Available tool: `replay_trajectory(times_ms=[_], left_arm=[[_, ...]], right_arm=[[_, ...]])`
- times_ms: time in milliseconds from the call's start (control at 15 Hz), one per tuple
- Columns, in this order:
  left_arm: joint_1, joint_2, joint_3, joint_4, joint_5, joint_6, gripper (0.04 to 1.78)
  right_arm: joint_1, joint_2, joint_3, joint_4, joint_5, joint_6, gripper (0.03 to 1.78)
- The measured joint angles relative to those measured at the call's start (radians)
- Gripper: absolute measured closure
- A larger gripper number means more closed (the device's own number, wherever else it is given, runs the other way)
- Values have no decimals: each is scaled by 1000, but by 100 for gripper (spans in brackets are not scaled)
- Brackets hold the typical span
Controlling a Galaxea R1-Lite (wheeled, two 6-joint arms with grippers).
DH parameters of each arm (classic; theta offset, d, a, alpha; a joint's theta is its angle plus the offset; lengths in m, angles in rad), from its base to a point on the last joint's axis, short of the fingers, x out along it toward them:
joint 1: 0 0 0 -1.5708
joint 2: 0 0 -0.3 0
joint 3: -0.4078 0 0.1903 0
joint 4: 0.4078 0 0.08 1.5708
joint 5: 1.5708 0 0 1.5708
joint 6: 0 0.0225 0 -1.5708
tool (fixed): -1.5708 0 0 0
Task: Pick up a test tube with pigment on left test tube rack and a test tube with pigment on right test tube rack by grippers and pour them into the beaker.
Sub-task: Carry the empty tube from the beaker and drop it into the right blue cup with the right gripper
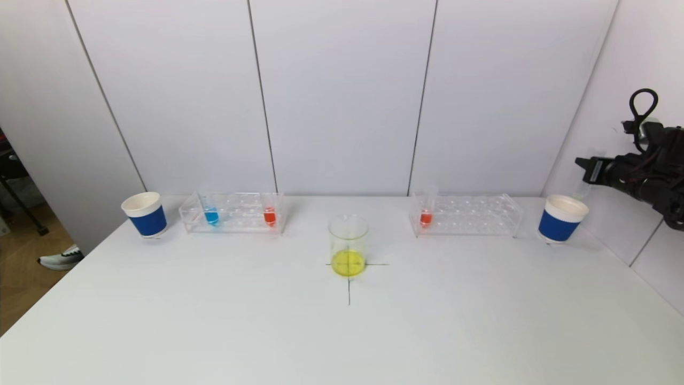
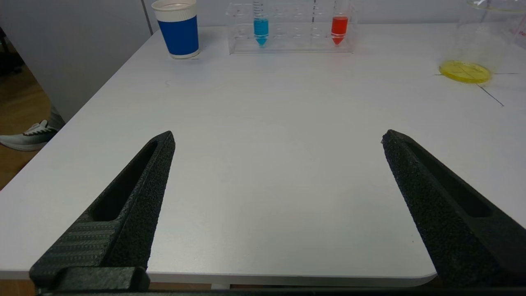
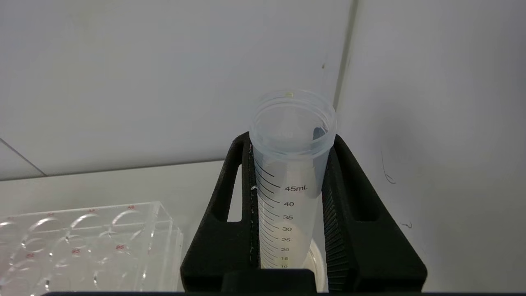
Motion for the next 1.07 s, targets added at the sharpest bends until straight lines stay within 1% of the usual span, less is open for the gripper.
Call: replay_trajectory(times_ms=[200,600,1067], left_arm=[[0,0,0,0,0,0,6],[0,0,0,0,0,0,6],[0,0,0,0,0,0,6]], right_arm=[[-11,26,49,-84,1,0,132],[-5,51,95,-93,7,-1,132],[0,63,108,-107,7,-1,132]])
